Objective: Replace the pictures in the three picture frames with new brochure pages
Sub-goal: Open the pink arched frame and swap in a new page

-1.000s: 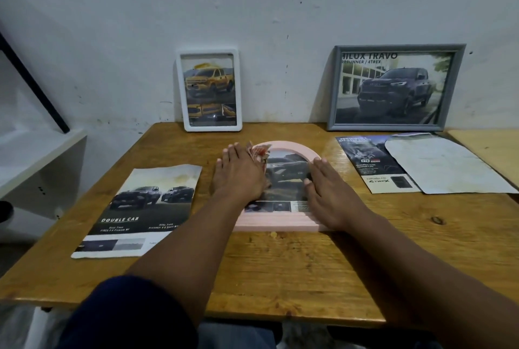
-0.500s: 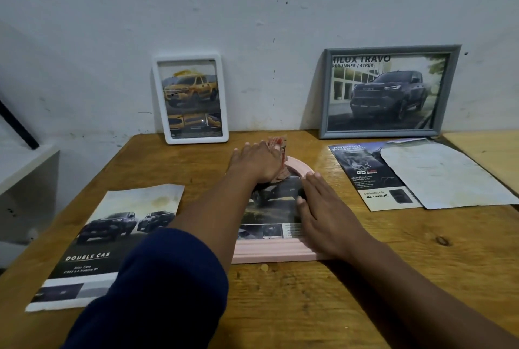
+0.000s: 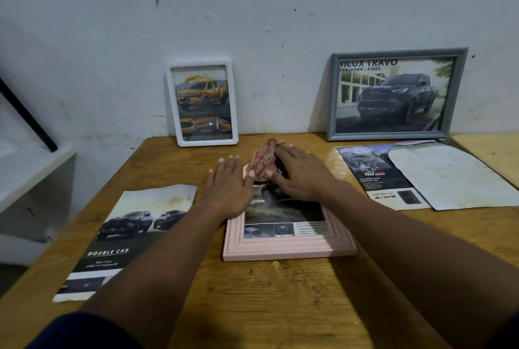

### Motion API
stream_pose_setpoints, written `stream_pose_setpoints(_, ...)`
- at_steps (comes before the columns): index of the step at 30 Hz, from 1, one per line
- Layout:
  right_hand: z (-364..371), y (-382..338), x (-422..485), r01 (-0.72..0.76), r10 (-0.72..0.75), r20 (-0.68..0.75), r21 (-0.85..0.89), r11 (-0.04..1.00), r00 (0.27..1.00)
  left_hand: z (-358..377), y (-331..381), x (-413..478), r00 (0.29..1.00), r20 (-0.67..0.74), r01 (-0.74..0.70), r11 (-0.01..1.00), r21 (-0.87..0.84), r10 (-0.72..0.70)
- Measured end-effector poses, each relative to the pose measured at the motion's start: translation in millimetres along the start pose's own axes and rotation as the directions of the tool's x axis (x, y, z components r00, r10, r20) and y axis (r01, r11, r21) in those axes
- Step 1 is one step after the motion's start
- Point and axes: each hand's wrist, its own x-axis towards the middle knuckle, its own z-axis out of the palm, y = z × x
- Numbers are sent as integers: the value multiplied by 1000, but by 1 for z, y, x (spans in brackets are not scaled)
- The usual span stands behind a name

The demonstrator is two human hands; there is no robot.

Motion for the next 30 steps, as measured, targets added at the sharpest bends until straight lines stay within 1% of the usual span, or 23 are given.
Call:
stream_pose_setpoints(2,-1,-2,3,-43,42,-27,-19,999,999,3,2,-5,1000,-2,2,1000,14,-2)
stream_pose_setpoints(4,-6,-2,1,-78,78,-111,-1,997,991,3,4,-6,1000,-14,3,999,34,-3)
stream_pose_setpoints(6,-13,3,-6,-104,102,-153,0,995,983,4,2,-5,1000,-13,13,999,51,-12)
stream_pose_setpoints(11,-35,24,-34,-144,147,-89,43,989,985,6,0,-1,999,-48,15,995,103,-10)
stream_pose_setpoints(14,-45,31,-54,-184,193,-58,137,973,980,4,1,-5,995,-102,8,989,147,7)
stream_pose_setpoints(18,-56,47,-86,-203,227,-75,242,949,971,1,6,-11,984,-176,11,974,226,30)
stream_pose_setpoints(21,-70,56,-115,-205,225,-53,256,945,973,-1,7,-13,979,-198,11,965,263,43)
stream_pose_setpoints(24,-86,70,-143,-200,210,-17,237,951,978,-4,8,-14,979,-199,9,968,252,43)
stream_pose_setpoints(27,-106,77,-159,-206,206,31,291,934,978,-5,10,-19,986,-159,-11,979,205,44)
stream_pose_setpoints(30,-117,65,-156,-216,228,-17,261,941,973,-7,11,-25,994,-97,-39,984,176,56)
